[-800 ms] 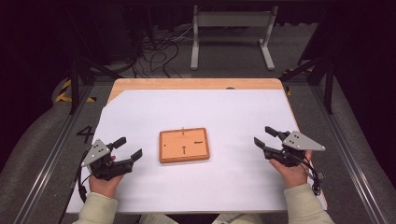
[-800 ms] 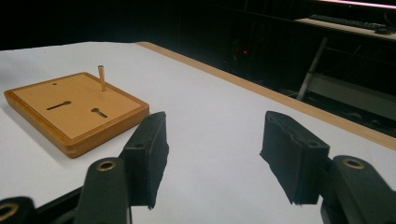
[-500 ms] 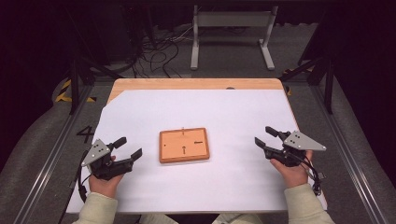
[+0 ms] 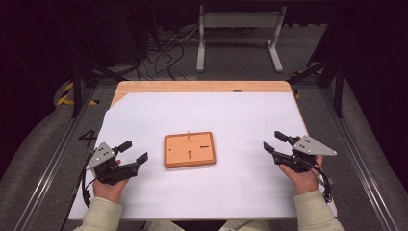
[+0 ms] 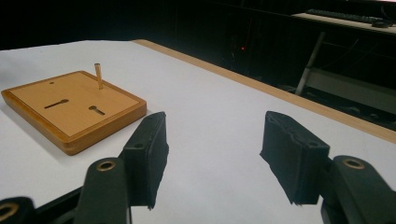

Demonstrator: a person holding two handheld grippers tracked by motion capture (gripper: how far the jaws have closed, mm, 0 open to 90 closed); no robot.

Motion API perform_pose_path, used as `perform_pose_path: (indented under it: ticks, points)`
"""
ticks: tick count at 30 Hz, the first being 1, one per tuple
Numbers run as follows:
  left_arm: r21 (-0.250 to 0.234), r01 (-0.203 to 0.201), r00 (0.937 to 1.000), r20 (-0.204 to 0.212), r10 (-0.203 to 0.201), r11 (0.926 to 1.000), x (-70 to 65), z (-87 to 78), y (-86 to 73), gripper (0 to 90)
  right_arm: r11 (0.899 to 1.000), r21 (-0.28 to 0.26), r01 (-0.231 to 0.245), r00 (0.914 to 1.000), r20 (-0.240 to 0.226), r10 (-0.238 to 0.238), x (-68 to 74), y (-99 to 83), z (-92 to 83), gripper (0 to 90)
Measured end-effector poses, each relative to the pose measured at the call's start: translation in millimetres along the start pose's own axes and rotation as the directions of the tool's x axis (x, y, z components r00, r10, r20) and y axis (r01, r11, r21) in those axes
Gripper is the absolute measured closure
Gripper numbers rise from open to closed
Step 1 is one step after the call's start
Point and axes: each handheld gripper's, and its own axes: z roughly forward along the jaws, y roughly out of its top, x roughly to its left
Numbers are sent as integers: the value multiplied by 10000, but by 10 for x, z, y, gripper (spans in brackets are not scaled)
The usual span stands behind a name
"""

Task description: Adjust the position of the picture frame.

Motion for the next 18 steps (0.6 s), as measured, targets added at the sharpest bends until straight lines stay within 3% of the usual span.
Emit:
perform_pose_path:
  ticks: [13,18]
  points:
    - [45,36,10000,-60,-35,10000,7,-3,0,213,9999,133,-54,9999,85,53,-8,-10,8,388]
    - [384,161,9997,-192,-154,9991,5,20,48,237,9998,195,-97,9999,67,96,-6,-10,6,401]
